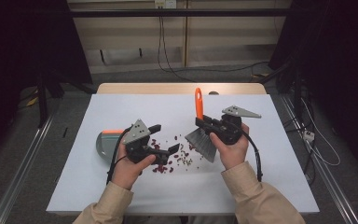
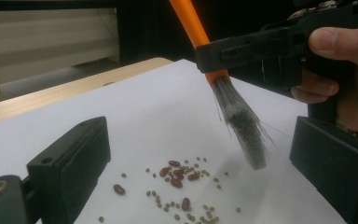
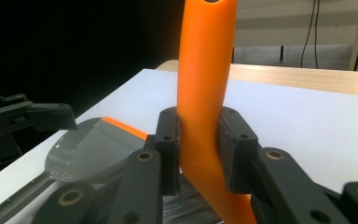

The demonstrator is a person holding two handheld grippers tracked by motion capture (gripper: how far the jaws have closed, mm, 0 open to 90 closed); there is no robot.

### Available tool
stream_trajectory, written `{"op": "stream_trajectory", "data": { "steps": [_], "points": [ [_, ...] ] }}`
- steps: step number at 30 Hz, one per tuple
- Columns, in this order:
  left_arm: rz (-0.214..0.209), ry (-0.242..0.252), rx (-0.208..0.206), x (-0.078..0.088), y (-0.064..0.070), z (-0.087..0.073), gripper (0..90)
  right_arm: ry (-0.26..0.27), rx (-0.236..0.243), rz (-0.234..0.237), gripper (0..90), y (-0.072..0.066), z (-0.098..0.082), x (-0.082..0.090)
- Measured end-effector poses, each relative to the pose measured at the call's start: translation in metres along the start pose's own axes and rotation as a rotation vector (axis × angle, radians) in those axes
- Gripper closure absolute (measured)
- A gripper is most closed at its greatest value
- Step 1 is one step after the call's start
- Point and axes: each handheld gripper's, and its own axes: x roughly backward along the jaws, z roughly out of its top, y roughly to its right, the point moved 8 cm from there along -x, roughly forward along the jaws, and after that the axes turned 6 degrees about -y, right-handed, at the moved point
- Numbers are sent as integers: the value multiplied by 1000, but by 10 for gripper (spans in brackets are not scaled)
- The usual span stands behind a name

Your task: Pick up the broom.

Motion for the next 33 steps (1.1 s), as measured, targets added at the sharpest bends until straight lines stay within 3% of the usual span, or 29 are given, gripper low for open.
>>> {"op": "stream_trajectory", "data": {
  "steps": [8,15,19,24,26,30,33],
  "points": [
    [0,-16,28,-7,-3,-2,65,12,16,12,720,-20,3,-14],
    [-13,-30,67,-13,-3,-2,139,11,44,28,720,-41,4,-27],
    [-31,-48,104,-16,-3,-5,244,8,42,48,719,-50,3,-32],
    [-22,-56,126,-16,-6,-8,510,19,53,58,719,-54,4,-33],
    [-48,-50,143,-15,-6,-8,587,26,51,62,719,-55,5,-31],
    [-93,-66,145,-15,-1,-10,748,31,58,64,720,-55,6,-29],
    [-88,-68,141,-13,-2,-9,816,34,67,77,720,-57,6,-27]
  ]
}}
